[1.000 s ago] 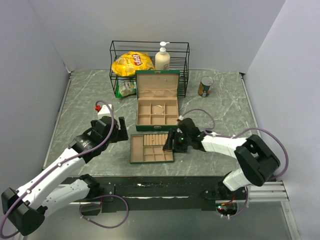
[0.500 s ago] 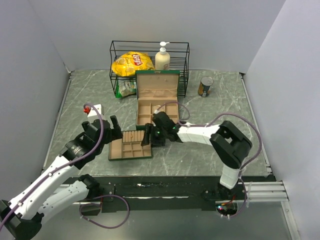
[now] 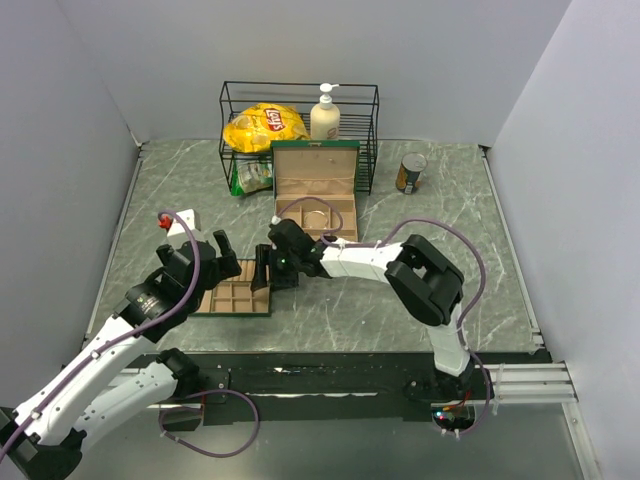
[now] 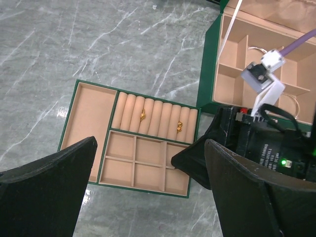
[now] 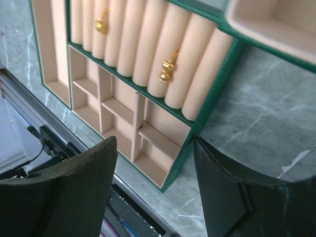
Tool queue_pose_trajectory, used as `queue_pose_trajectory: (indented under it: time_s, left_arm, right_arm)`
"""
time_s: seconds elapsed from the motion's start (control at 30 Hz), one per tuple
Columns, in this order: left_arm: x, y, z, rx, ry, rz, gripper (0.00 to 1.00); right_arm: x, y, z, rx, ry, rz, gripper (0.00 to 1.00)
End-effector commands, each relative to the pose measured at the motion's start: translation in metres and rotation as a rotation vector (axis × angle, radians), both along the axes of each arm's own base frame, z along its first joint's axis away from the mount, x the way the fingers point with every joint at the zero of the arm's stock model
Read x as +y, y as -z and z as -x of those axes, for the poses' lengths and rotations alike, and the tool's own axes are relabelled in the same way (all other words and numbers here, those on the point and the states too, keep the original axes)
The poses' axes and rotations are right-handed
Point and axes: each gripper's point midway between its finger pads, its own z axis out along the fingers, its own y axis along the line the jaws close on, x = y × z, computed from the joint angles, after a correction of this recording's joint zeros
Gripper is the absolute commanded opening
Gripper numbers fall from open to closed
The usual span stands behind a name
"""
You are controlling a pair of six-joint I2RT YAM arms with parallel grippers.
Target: Organize the mixed jewelry
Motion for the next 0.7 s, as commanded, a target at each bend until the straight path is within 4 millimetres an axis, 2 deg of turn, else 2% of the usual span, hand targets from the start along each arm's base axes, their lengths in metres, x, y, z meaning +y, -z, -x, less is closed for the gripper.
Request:
queue_pose_trajectory:
  time_s: [0.0, 0.07, 0.1, 0.2, 0.37, 0.47, 0.67]
  left_arm:
    - [0.005, -0.011, -0.002, -0.030, -0.034, 0.013, 0.96]
    - [0.005, -0.011, -0.002, -0.028, -0.036, 0.012, 0.96]
    - [0.005, -0.011, -0.002, -0.028, -0.036, 0.012, 0.96]
    - [0.004, -0.010, -0.002, -0.027, -0.033, 0.012, 0.96]
    - [0.003, -0.008, -0.003, -0.016, -0.029, 0.003, 0.96]
    - [0.002, -0.006, -0.004, -0.011, -0.027, 0.000, 0.96]
    - [0.003, -0.005, -0.004, -0.005, -0.031, -0.004, 0.96]
  right_arm:
    - [-0.002, -0.053, -0.018, -0.188, -0.014, -0.011, 0.71]
    - [-0.012, -0.064, -0.020, -0.252, -0.024, 0.010, 0.71]
    - [-0.020, -0.076, -0.021, -0.286, -0.014, 0.012, 0.72]
    - [-0.046, -0.092, -0.030, -0.391, 0.027, 0.075, 0.72]
    - [-0.080, -0.102, -0.054, -0.487, 0.096, 0.208, 0.73]
    - [-0.083, -0.103, -0.069, -0.494, 0.096, 0.236, 0.72]
    - [-0.058, -0.102, -0.100, -0.497, 0.070, 0.252, 0.69]
